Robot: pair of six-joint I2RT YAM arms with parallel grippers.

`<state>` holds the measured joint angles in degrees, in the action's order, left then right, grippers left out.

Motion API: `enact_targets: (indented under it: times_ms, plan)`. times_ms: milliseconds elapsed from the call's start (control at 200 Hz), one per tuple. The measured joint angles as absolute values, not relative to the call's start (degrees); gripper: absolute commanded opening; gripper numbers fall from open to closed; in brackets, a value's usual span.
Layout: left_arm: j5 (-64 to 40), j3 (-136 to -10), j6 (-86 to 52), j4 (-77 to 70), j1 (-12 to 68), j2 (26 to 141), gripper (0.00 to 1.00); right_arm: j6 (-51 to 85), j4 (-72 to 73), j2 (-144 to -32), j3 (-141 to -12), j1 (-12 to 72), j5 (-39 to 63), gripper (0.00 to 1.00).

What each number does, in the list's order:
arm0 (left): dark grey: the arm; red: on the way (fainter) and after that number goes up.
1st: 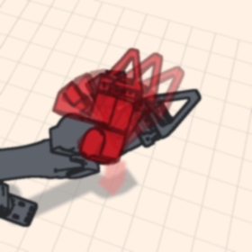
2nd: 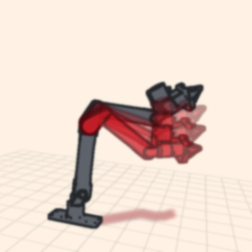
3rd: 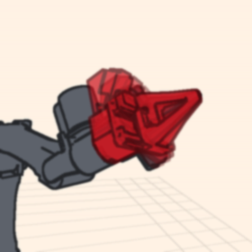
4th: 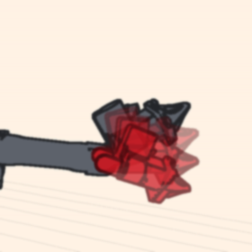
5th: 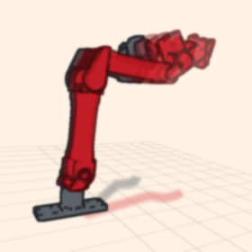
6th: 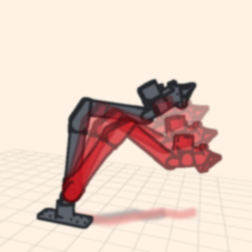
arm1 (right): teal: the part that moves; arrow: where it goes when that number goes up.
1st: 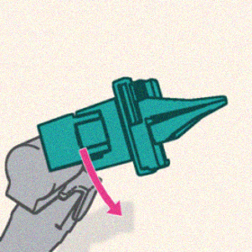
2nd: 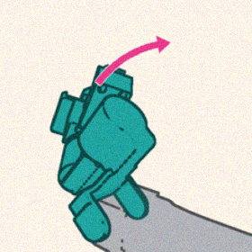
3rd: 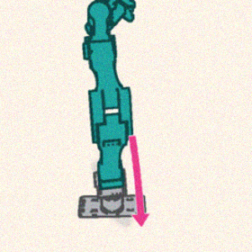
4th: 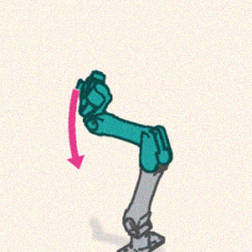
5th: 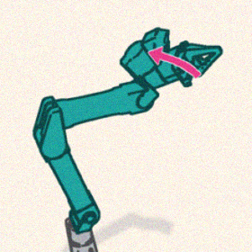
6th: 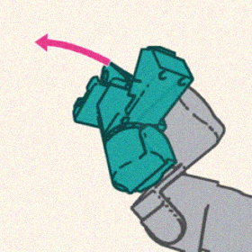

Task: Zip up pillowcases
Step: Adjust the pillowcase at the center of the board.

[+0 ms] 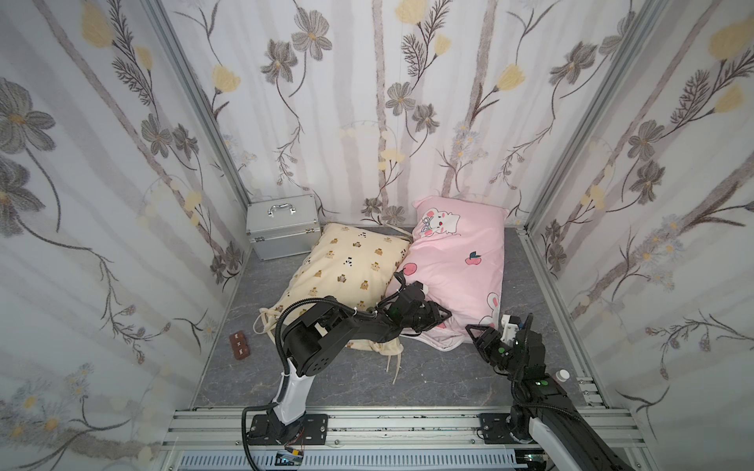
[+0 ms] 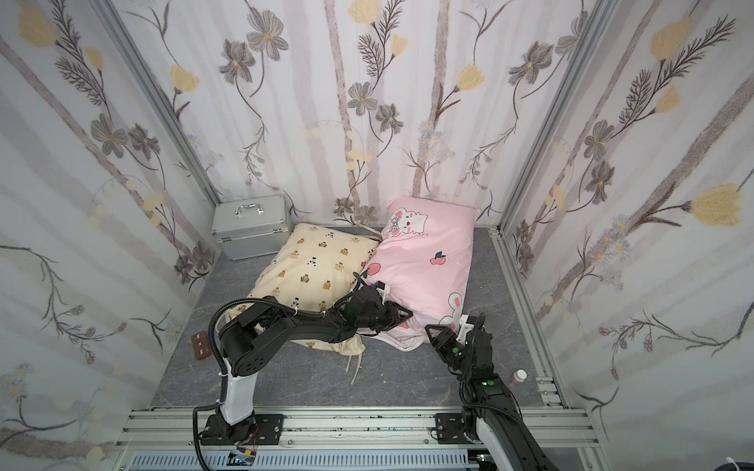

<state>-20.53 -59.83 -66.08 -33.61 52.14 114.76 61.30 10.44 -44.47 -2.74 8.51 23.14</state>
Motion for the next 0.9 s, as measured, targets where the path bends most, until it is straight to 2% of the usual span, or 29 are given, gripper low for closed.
enact_targets:
  times_ms: [145, 235, 370, 555, 644, 899]
  plan:
    - [-18.76, -57.67, -67.94, -34.06, 54.15, 112.55, 0.37, 61.3, 9.72, -46.39, -2.74, 8.51, 20.88, 0.14]
    - [-17.63, -56.1, -68.55, -33.58, 55.4, 110.21, 0.41, 61.28, 9.08, -46.94, -2.55, 8.51, 20.62, 0.0]
    - [-17.43, -54.35, -69.28, -33.1, 56.4, 107.42, 0.51, 61.23, 8.36, -46.26, -2.59, 8.51, 20.51, 0.0]
    - [-17.37, -52.71, -70.39, -32.25, 56.34, 104.68, 0.56, 59.88, 3.62, -40.71, -4.43, 8.49, 24.93, 0.0]
    - [-18.15, -52.12, -70.83, -32.75, 56.73, 102.83, 0.56, 59.31, 2.63, -38.04, -5.13, 8.38, 28.34, 0.0]
    - [-20.64, -50.46, -74.02, -36.03, 58.85, 101.19, 0.44, 61.84, 3.97, -37.17, -4.78, 8.25, 35.9, 0.0]
